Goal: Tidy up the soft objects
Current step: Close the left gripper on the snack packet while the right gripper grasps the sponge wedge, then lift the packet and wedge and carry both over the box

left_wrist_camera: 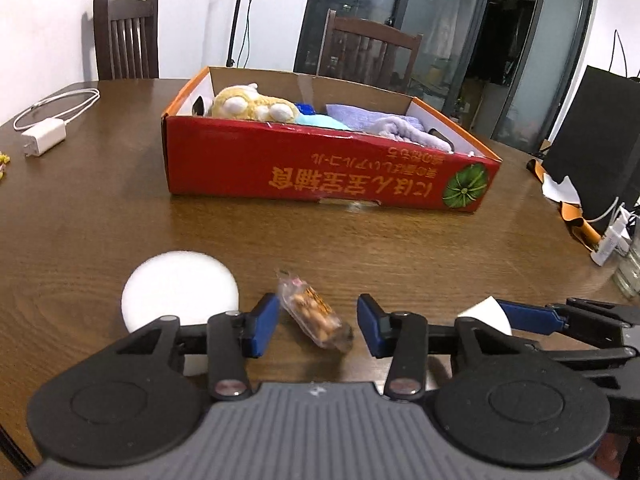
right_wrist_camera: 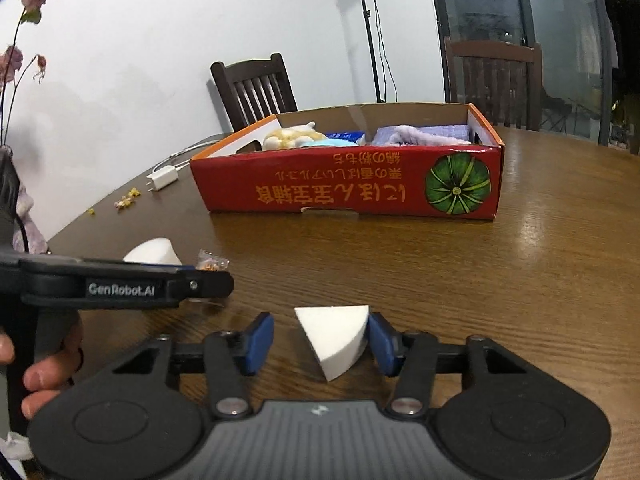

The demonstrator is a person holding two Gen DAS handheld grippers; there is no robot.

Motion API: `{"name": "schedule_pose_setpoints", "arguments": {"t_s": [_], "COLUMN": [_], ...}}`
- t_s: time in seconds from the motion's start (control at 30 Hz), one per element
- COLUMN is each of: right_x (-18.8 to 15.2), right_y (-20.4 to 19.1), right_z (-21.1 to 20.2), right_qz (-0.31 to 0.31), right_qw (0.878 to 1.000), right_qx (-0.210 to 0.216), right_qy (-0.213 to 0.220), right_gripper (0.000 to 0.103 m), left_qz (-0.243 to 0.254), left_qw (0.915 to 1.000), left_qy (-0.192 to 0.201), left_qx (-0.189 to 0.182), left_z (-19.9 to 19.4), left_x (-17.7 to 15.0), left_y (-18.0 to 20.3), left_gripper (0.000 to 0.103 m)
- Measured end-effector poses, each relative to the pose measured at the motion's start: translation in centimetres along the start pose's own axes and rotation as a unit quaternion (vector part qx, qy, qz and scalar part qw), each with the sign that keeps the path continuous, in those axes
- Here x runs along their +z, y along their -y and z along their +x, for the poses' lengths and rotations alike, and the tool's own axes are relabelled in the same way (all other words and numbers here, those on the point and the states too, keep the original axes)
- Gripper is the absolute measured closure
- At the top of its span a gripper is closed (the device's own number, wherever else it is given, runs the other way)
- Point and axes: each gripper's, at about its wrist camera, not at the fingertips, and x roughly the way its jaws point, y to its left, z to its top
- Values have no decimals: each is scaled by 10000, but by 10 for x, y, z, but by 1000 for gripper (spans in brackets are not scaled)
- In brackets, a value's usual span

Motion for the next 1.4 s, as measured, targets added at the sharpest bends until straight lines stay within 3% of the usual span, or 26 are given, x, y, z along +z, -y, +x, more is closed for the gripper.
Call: {"name": "schedule_pose_setpoints", "arguments": {"t_s": [0.07, 0.27, 0.63, 1.07, 1.4], "right_x": [1, 0, -3, -16, -19], "right_y": [1, 8, -12, -52, -68], "right_z": [1, -1, -43, -120, -149], "right_qz": [-43, 78, -27, -284, -479], "right_qw": [10000, 9999, 9992, 9945, 9910], "right_qx": [-24, 27, 126, 217, 223], "right_qy": [9, 56, 370, 985, 1229], "right_gripper": [63, 69, 69, 69, 69], "left_qz": [81, 157, 228, 326, 255], "left_qw": [10000, 9998, 9987, 9922, 9890], "left_qy": [7, -56, 395, 1166, 1410], "left_qx": [58, -55, -214, -299, -377], "left_z": [4, 4, -64, -157, -183], "left_x": [2, 5, -4, -22, -32], "left_y": [2, 7, 16, 25, 24], "left_gripper": [74, 85, 85, 85, 85]}}
